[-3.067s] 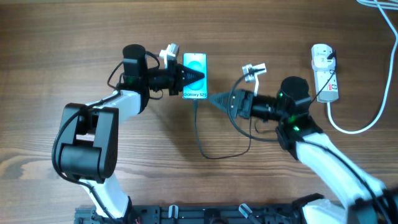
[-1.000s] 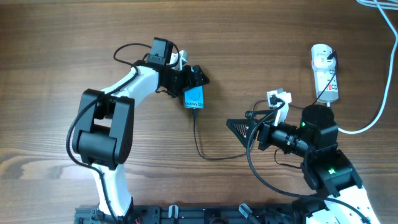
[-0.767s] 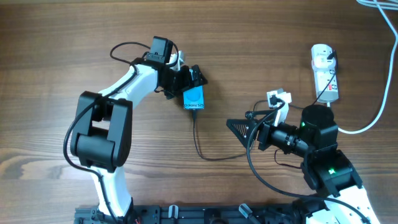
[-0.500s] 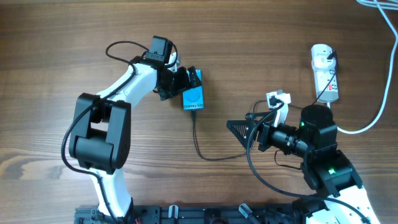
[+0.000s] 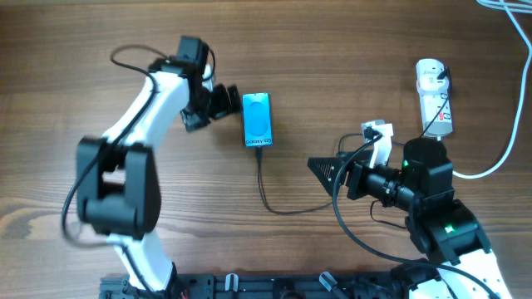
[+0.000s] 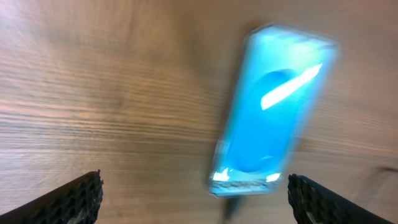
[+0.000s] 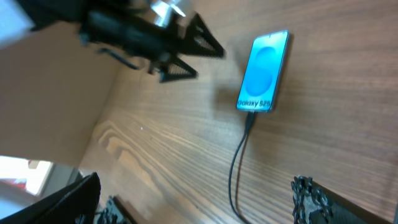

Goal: Plug charger to phone and switch on socket
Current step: 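Lower the phone flat onto the table and release with the left gripper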

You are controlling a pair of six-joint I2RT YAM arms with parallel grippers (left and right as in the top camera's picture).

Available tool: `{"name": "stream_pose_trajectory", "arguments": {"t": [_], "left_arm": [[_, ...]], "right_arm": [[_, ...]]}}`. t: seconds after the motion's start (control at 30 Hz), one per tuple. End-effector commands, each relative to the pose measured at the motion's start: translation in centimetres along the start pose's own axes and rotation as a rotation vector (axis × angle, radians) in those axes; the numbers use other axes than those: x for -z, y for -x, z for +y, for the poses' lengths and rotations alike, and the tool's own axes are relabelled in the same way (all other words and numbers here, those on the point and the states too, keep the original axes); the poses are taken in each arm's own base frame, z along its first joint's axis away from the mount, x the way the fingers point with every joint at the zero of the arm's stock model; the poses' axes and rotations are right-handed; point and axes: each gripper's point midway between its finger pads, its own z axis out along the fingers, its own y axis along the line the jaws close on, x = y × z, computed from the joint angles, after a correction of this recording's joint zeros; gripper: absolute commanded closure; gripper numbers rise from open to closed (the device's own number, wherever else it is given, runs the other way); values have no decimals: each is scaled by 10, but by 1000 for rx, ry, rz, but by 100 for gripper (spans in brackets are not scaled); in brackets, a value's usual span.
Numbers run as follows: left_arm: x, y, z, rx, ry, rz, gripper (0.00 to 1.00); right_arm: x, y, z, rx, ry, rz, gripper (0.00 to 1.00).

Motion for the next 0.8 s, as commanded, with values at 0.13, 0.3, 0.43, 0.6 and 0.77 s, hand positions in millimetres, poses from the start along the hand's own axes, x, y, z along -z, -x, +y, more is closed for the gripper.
{"name": "stream_pose_trajectory", "arguments": {"t": [0.13,0.3,0.43,0.6,0.77], "left_arm": [[168,-7,-50,-162,-156,-346,0],[226,-62,-65,-347,-213,-409,0],[259,-108,-74,-509,-250,-453,0],[281,-149,-75,-607,-293,-468,0],[292,-166,-68,-620,-306,-483,0]], "right_arm": [[15,19,9,42,-54,-33,0],[23,24,9,53,-97,-37,0],[38,27,15,97,-142,-19,0],[72,37,24,138,-241,-33,0],[106,43,43,179,-267,-78,0]]}}
